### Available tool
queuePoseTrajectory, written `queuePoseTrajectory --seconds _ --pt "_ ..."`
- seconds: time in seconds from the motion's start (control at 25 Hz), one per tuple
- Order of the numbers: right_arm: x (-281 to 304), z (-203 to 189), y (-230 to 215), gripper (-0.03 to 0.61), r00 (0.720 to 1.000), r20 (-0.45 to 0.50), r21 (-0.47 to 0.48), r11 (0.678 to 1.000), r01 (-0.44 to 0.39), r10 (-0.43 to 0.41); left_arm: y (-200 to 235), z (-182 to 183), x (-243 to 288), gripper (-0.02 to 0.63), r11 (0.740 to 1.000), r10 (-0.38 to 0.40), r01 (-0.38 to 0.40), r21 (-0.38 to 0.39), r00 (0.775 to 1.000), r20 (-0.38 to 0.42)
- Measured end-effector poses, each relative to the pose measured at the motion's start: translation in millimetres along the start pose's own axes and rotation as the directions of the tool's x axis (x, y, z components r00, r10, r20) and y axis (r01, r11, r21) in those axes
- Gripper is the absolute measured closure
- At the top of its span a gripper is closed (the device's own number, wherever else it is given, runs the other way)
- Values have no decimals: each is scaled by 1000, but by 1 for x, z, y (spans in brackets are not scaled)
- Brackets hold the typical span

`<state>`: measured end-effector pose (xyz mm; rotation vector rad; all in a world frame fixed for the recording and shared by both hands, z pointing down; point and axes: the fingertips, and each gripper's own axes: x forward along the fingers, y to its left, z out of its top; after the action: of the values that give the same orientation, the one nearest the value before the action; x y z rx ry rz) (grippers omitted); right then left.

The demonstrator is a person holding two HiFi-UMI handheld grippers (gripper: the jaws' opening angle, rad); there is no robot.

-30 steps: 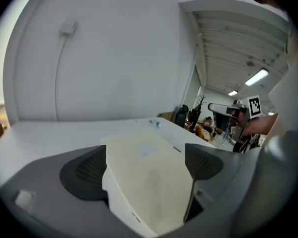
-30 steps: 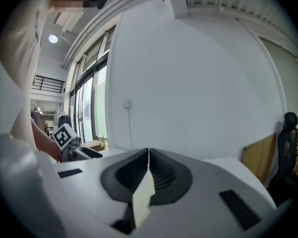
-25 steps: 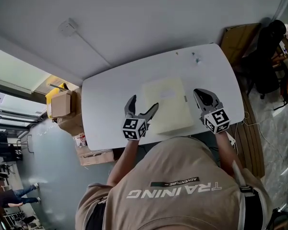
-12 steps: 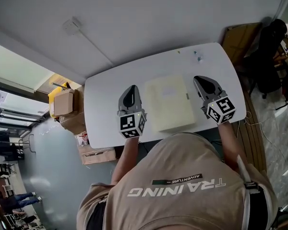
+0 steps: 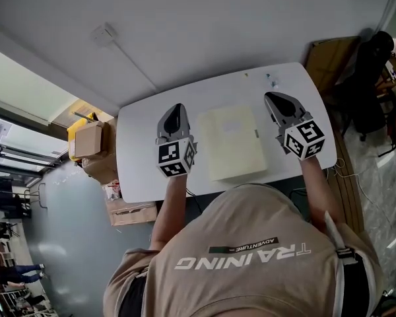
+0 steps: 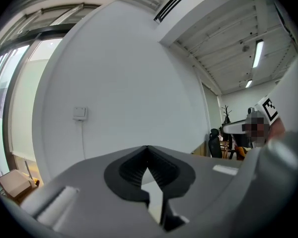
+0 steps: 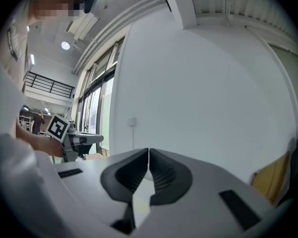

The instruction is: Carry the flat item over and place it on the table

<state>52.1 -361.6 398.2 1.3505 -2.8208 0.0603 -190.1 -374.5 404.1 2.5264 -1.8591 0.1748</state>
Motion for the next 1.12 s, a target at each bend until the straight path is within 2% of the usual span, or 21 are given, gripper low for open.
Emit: queuePoseTrajectory --seconds 0.28,0.52,0.68,0.84,1.12 --pt "8 13 2 569 1000 -1 -14 1000 -11 11 18 10 6 609 1000 27 -27 -11 1000 -14" --pt "9 6 6 571 1000 -7 -27 1000 -8 8 13 6 6 609 1000 11 -11 6 999 -30" --pt "3 7 6 571 1000 12 8 1000 0 0 11 7 4 609 1000 0 1 22 999 -38" --pt "0 8 6 571 1000 22 3 1000 14 -14 14 10 3 607 999 -7 9 48 999 -38" --pt "-12 -2 5 571 1000 -6 -4 1000 19 -19 10 4 4 607 997 -19 23 75 998 -59"
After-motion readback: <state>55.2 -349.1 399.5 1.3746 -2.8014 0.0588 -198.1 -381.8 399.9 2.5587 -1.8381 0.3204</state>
